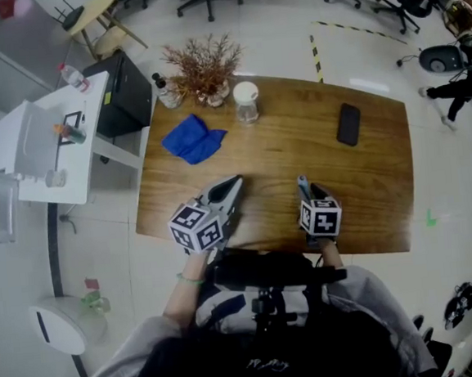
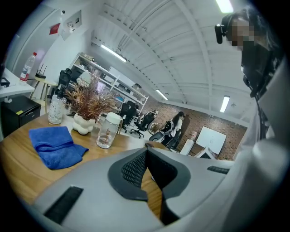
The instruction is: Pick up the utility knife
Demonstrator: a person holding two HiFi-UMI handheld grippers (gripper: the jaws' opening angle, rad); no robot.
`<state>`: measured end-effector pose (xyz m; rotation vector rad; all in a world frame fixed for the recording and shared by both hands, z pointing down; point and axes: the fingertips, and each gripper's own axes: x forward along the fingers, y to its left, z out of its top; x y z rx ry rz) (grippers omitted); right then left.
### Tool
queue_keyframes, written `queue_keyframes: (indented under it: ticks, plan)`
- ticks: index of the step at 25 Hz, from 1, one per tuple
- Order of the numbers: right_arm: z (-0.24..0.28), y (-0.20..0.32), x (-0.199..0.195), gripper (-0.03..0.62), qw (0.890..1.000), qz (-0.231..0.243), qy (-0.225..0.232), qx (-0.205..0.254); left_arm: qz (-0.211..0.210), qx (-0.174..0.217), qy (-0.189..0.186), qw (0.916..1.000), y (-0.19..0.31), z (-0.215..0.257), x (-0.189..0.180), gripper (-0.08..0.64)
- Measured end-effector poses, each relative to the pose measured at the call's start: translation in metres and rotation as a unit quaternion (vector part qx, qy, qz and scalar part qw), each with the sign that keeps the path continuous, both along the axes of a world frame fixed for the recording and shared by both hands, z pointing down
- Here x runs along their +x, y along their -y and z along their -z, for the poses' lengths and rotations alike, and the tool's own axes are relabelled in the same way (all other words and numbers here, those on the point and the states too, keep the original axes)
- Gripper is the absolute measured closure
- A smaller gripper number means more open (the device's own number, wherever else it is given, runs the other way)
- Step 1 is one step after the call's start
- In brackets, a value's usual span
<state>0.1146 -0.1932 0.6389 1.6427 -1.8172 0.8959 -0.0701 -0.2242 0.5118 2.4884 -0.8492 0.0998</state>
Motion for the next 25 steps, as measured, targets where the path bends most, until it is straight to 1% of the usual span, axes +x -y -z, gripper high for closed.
queue_keyframes:
  ticks: [1,3,5,7,11,13,16,20,25]
  plan:
    - [0.012,0.007,0.001,0.426,0.999,-0.007,0.015,0.029,-0.001,0.000,-0.001,1.0000,0.000,0.000,0.000,0.552]
    - [0.038,0.006,0.001,0.426,0.997,-0.025,0.054,0.056,-0.004,0.000,-0.001,1.0000,-0.001,0.000,0.002,0.552]
    - [0.065,0.004,0.003,0.428,0.991,-0.039,0.096,0.086,-0.009,0.000,-0.001,1.0000,-0.003,0.000,0.006,0.552]
    - [0.092,0.001,0.007,0.438,0.984,-0.050,0.125,0.118,-0.015,0.000,-0.002,0.9999,-0.004,-0.001,0.012,0.552]
    - [0.134,-0.010,0.017,0.554,0.974,-0.065,0.147,0.158,-0.024,0.001,-0.004,0.9997,-0.006,0.001,0.022,0.552]
    - [0.145,-0.018,0.019,0.578,0.970,-0.070,0.163,0.167,-0.029,0.001,-0.005,0.9996,-0.008,0.001,0.027,0.552]
    - [0.151,-0.028,0.023,0.578,0.964,-0.079,0.187,0.171,-0.036,0.001,-0.006,0.9993,-0.013,0.001,0.037,0.552]
    - [0.153,-0.035,0.027,0.580,0.964,-0.076,0.187,0.170,-0.042,-0.001,-0.004,0.9991,-0.020,0.000,0.044,0.552]
    - [0.154,-0.038,0.026,0.580,0.965,-0.068,0.191,0.166,-0.038,-0.004,-0.003,0.9992,-0.024,0.000,0.046,0.552]
